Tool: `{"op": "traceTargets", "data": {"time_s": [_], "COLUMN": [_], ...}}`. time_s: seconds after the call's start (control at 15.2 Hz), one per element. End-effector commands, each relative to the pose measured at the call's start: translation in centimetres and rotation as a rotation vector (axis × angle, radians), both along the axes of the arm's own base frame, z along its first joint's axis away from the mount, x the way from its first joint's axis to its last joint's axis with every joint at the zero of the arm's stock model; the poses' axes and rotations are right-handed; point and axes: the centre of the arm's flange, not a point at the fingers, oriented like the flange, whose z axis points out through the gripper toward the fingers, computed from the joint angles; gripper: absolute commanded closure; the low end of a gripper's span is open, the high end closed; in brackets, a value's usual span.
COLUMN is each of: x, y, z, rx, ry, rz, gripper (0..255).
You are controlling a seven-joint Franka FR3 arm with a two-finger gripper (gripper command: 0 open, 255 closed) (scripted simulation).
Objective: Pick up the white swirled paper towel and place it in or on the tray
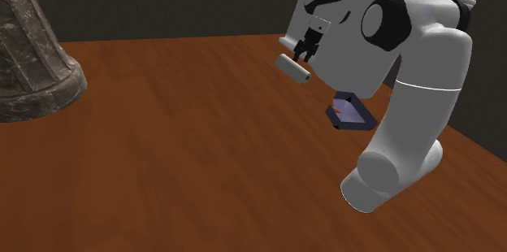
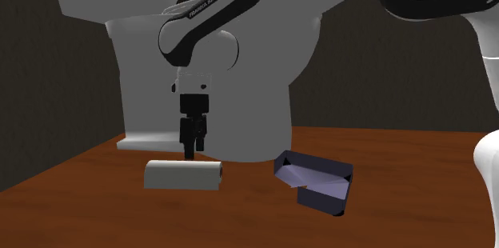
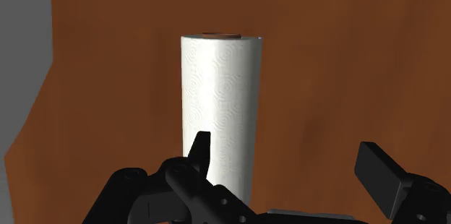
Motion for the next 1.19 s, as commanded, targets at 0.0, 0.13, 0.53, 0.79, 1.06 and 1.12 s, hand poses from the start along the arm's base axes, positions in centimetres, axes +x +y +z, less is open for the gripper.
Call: {"op": "traceTargets", "data": {"time_s": [0.0, 0.13, 0.53, 0.79, 1.06, 1.12], "x": [1.6, 3.3, 4.2, 4.2, 4.2, 4.2], "y": [-1.6, -3.2, -3.8, -3.3, -3.3, -3.3], "z": [-1.2, -2.5, -5.3, -7.1, -7.1, -7.1], "rx": [0.007, 0.014, 0.018, 0.018, 0.018, 0.018], "ry": [-0.006, -0.011, -0.014, -0.014, -0.014, -0.014], "rz": [0.001, 0.002, 0.003, 0.003, 0.003, 0.003], "gripper": [0, 0, 0, 0, 0, 0]}}
